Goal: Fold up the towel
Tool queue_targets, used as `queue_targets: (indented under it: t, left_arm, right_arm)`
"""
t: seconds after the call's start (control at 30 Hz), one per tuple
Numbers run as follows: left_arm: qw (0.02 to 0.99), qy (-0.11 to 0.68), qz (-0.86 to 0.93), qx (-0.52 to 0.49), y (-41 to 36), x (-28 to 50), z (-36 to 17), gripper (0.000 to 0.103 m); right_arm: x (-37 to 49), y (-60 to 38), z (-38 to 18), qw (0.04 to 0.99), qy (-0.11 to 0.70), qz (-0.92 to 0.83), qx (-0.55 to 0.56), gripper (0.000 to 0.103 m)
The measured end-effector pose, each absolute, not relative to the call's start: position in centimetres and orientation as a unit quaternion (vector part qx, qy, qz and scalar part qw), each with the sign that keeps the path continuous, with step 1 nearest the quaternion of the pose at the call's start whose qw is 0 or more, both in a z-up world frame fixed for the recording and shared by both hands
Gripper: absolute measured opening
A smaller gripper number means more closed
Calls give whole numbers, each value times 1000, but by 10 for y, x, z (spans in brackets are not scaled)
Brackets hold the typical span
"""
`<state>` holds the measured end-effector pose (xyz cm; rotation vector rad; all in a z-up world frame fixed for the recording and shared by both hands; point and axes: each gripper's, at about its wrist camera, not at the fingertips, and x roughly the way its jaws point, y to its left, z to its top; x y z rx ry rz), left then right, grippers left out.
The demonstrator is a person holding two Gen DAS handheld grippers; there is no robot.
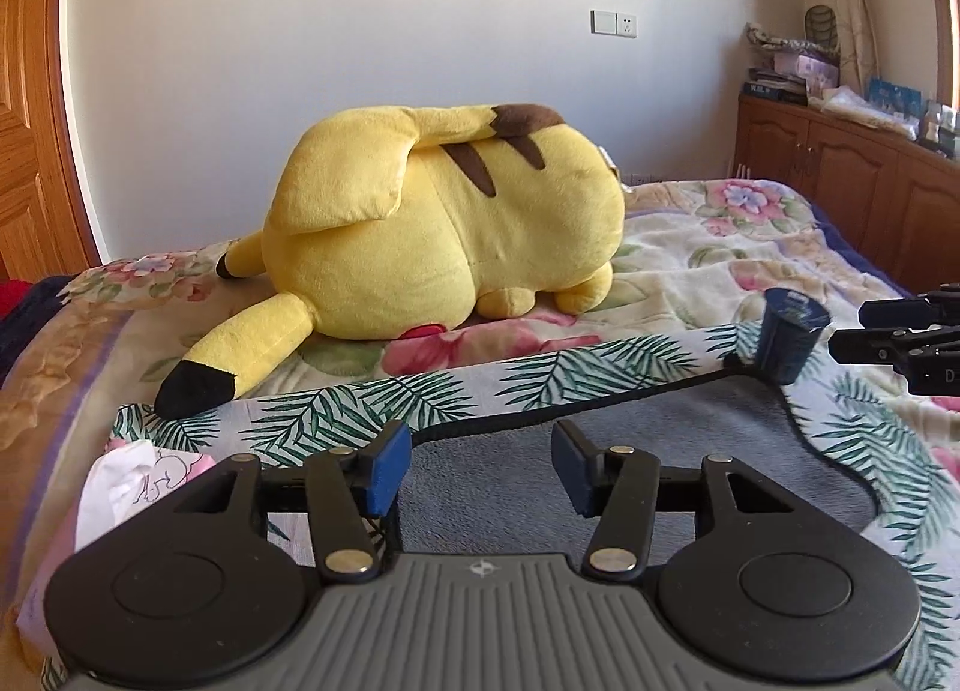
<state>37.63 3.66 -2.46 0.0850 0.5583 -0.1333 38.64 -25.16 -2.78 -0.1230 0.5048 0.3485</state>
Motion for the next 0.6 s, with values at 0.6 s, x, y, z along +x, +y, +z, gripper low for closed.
queue_targets:
  t: [0.6]
  left_arm:
    - [959,269,-70,55,23,284,42,33]
  right_arm:
    - [305,-262,35,954,236,179,-41,52]
